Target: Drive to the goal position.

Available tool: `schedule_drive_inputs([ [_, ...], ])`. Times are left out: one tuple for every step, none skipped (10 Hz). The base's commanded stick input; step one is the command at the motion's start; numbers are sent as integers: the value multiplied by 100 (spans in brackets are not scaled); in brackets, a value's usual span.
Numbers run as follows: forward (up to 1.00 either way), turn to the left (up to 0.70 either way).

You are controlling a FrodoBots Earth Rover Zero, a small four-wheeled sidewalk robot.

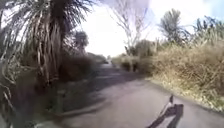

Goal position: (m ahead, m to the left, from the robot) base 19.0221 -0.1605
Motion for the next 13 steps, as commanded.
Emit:
schedule_drive_inputs([
  [85, -25],
  [85, -33],
  [85, -34],
  [85, -34],
  [85, -34],
  [85, -34],
  [85, -34],
  [85, -34],
  [85, -28],
  [85, 0],
  [85, 0],
  [85, 0],
  [85, 0],
])
